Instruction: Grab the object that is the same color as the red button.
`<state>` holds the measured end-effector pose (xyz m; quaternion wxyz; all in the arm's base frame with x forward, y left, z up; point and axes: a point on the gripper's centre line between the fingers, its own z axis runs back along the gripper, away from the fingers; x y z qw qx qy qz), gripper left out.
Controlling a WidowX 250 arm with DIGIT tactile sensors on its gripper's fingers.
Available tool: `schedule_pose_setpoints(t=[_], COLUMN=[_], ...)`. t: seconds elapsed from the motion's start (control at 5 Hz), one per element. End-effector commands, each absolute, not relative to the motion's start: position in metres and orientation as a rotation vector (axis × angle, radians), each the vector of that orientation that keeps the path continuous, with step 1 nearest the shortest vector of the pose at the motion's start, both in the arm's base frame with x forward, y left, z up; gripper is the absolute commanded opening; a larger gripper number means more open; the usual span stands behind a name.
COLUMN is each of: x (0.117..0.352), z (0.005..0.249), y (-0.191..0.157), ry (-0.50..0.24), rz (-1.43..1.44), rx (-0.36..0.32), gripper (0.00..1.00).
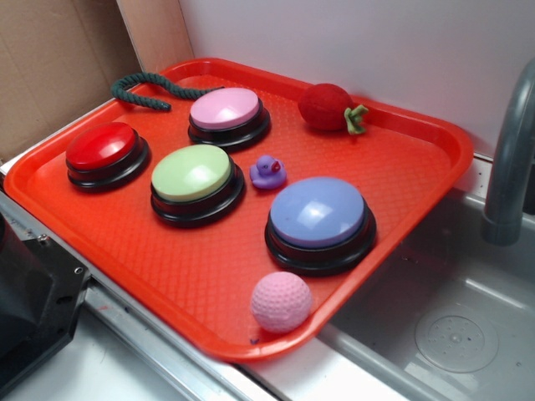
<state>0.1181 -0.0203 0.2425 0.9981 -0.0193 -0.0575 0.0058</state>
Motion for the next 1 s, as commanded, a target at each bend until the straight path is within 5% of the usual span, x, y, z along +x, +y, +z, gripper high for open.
schedule_pose_setpoints(t=[0.0, 0.4, 0.8], x=[0.118, 0.185, 0.264], z=[0.243, 0.222, 0.174], y=[-0.020, -0.029, -0.070], ry=[-0.115, -0.216, -0.213], rz=[0.012, -0.352, -0.561], rx=[-0.039, 0.059, 0.146], gripper=[1.00, 1.00, 1.00])
